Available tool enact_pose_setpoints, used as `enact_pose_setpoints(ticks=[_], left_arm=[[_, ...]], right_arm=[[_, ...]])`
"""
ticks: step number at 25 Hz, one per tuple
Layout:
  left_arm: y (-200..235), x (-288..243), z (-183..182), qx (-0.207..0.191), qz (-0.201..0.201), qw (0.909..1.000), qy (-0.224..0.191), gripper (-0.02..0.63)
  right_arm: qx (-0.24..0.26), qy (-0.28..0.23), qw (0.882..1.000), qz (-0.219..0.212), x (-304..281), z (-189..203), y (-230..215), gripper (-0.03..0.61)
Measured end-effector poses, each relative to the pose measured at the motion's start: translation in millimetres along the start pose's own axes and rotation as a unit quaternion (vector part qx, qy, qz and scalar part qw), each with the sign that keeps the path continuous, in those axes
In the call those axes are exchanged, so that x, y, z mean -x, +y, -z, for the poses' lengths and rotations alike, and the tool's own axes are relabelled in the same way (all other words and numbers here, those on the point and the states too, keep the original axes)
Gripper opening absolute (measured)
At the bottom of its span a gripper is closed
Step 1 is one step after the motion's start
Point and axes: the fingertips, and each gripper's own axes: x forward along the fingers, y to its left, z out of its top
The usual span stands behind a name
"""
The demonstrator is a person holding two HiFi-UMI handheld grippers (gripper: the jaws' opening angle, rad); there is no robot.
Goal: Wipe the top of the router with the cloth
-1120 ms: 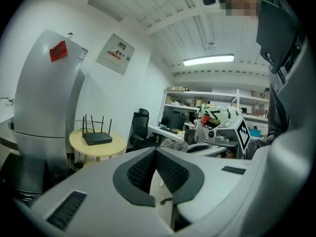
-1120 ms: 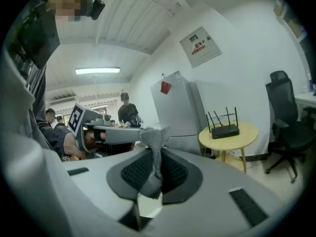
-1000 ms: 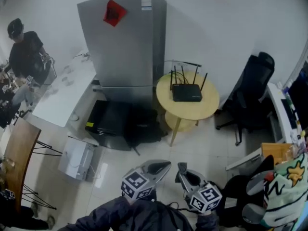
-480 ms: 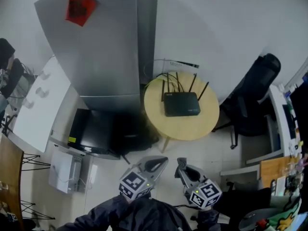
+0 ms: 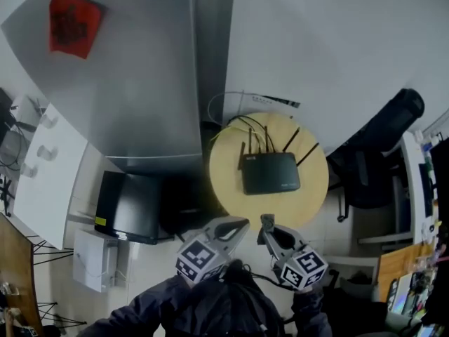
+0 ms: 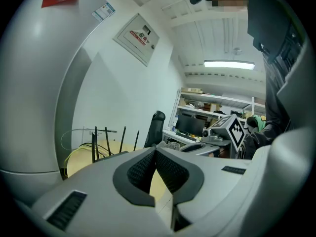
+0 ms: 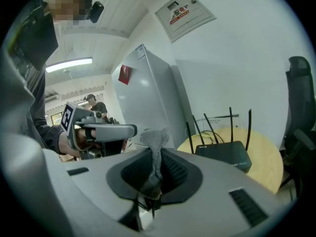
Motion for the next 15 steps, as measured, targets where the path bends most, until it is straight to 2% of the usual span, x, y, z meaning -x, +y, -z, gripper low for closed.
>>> enact_pose_setpoints(ticks=[8, 15], left_arm=[[57.1, -33.0, -11.6, 0.018, -0.027, 0.9995, 0.004, -0.008], [107.2, -64.3, -21.7, 0.042, -0.078, 0.9961, 0.005, -0.008]], right_arm=[[0.034, 0.027, 0.999, -0.013, -61.9, -31.4, -69.6, 0.069], [0.051, 0.096, 0.993, -0.055, -144.9, -29.2, -144.9, 0.069]])
